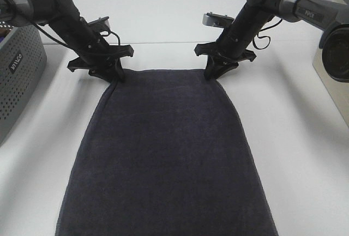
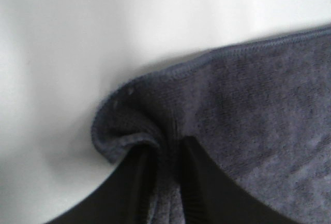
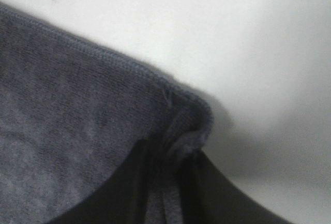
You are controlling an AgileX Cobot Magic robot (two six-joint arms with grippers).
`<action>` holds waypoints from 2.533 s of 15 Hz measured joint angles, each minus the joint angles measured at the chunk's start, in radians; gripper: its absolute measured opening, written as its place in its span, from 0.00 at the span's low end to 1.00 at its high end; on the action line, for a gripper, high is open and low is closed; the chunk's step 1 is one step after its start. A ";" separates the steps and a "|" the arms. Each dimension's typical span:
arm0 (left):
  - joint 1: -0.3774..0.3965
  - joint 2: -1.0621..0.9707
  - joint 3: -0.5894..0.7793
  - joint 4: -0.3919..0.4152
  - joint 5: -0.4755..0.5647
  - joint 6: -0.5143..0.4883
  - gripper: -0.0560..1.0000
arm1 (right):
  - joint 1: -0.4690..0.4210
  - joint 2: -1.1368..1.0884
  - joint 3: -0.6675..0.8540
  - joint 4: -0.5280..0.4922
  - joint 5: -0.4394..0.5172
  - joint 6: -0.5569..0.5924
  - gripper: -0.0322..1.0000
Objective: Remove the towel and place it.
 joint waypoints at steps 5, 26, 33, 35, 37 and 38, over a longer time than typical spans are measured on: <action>0.000 0.001 0.000 0.024 0.000 0.023 0.07 | -0.001 0.003 0.000 -0.009 -0.017 0.001 0.04; -0.002 0.023 -0.183 0.038 -0.409 0.196 0.07 | 0.001 -0.034 0.000 -0.151 -0.590 0.002 0.04; -0.002 0.030 -0.183 0.040 -0.487 0.218 0.07 | 0.001 -0.032 0.000 -0.151 -0.639 0.002 0.04; -0.002 0.045 -0.184 0.041 -0.496 0.218 0.07 | 0.001 -0.013 0.000 -0.150 -0.639 0.002 0.04; -0.002 0.072 -0.184 0.041 -0.516 0.219 0.07 | 0.001 0.007 0.000 -0.143 -0.646 0.002 0.04; -0.002 0.085 -0.184 0.041 -0.529 0.219 0.07 | 0.001 0.020 0.000 -0.140 -0.656 0.002 0.04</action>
